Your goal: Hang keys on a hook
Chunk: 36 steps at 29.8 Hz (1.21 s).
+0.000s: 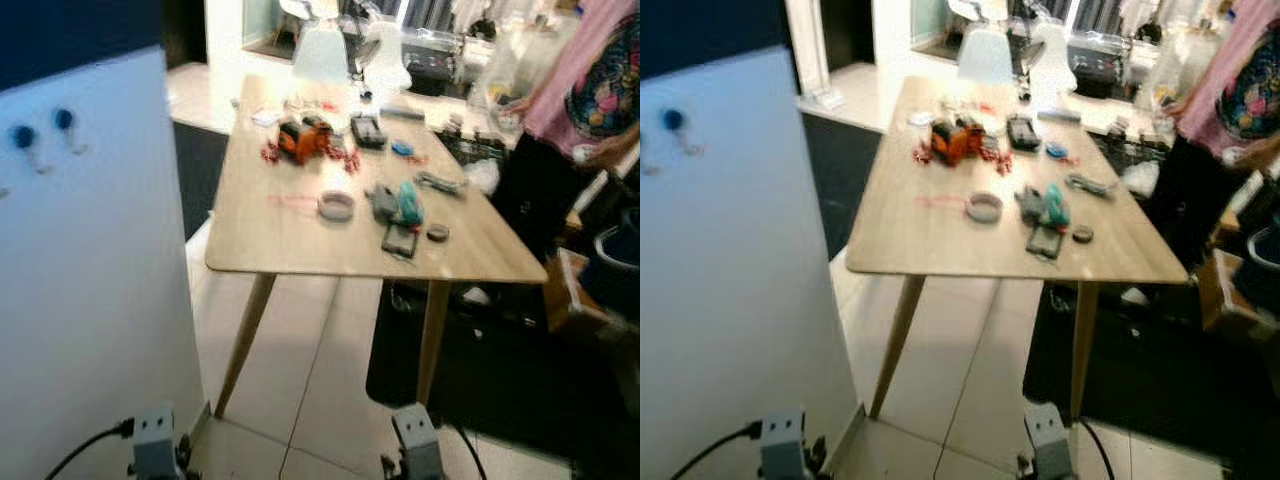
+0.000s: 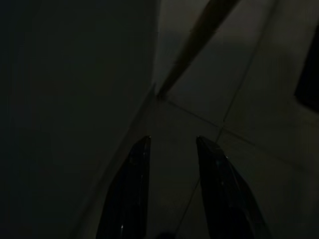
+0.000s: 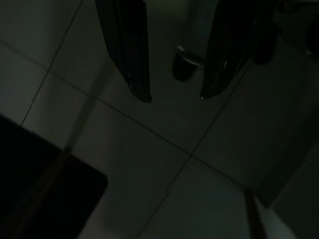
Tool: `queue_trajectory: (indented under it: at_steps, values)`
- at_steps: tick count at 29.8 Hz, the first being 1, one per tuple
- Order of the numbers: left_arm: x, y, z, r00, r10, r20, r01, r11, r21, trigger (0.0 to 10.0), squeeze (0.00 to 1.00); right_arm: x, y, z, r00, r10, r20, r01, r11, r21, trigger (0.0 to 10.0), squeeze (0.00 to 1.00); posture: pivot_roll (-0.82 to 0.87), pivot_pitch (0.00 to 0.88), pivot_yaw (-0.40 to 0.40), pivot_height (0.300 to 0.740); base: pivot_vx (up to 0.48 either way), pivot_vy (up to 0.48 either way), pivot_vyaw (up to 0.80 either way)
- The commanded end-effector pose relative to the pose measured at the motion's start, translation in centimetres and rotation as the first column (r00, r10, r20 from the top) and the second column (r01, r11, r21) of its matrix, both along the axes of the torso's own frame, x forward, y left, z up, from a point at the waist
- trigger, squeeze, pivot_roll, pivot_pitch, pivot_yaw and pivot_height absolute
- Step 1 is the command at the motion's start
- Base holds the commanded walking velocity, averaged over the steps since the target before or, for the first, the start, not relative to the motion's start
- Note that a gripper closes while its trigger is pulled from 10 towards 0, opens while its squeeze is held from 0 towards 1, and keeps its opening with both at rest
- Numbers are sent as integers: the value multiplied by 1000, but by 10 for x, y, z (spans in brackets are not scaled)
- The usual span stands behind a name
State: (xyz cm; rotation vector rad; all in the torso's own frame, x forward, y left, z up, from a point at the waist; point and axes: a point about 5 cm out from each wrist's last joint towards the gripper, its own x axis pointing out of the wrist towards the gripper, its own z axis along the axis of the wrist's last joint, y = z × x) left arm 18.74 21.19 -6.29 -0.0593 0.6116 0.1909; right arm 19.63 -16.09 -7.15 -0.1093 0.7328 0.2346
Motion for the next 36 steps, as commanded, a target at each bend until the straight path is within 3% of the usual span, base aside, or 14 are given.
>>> queue_trajectory:
  at_steps: [1,20,36]
  values:
    - [0,-5,-1,1000,-8,-5,8,1000,-11,10000,0,-3,-6,-1,1000,-2,0,2,1000,-12,10000,0,68,36,-61,740,0,0,0]
    - [0,-2,0,1000,-6,9,6,1000,0,10000,0,-2,-2,-1,1000,19,-3,-19,1000,-11,10000,0,78,29,-54,740,0,0,0]
    - [1,-3,1,1000,-1,14,1,1000,-1,10000,0,-5,-1,-2,1000,11,-4,-11,1000,-9,10000,0,77,37,-45,740,0,-384,0]
